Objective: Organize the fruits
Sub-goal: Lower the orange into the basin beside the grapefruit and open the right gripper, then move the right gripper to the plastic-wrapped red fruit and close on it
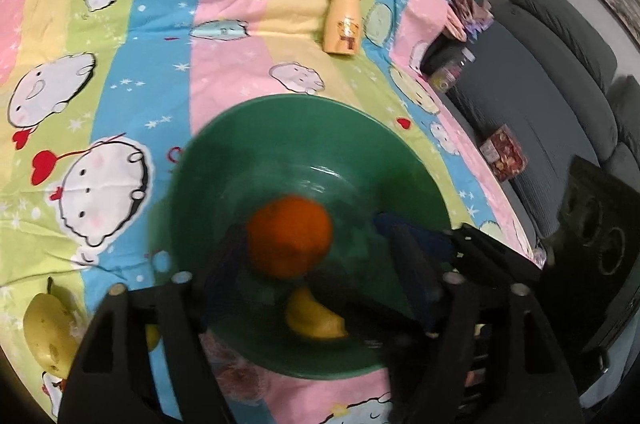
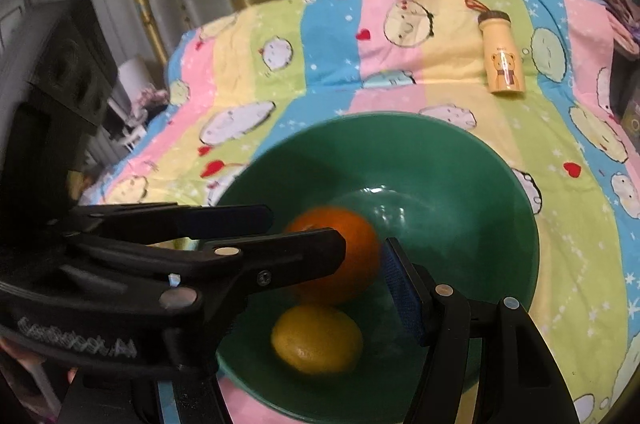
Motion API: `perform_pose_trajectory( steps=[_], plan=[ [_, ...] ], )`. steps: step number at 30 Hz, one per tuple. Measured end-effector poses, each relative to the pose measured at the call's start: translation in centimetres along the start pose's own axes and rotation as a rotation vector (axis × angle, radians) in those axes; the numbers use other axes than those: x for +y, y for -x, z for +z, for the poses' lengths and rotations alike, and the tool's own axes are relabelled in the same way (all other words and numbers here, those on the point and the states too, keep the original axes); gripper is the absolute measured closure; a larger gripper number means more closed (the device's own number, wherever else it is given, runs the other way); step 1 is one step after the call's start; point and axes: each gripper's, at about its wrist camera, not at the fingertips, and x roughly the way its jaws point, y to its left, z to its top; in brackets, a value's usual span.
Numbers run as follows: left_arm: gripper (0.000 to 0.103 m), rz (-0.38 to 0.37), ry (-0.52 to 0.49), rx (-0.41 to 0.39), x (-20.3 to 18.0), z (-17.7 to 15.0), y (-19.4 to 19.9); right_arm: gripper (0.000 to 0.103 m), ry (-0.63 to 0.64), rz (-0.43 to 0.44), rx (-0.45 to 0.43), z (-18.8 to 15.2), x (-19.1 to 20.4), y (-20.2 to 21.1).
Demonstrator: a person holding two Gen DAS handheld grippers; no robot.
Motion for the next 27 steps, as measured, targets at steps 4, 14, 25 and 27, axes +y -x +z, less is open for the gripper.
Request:
perform_pose_trajectory(
  steps=[4, 14, 25, 27],
  plan=[
    [0.022, 0.028, 0.025, -0.046, 1.4, 0.1, 2.3, 0.034, -0.027, 0.006, -0.032, 0.1, -0.4, 0.9],
    [0.018, 0.209, 0.138, -0.196, 7.2, -3.1, 11.5, 0.035, -0.071, 0.077, -0.108, -0.5, -0.2, 3.6],
    [0.018, 0.273, 0.25, -0.179, 10.6, -9.6, 15.2, 0.035, 0.016, 0.16, -0.049, -4.3, 3.4, 5.6],
    [0.018, 0.286, 0.25, -0.163, 10.6, -10.6, 15.1, 0.035, 0.028, 0.171, -0.027, -5.0, 4.0, 5.9]
  ],
)
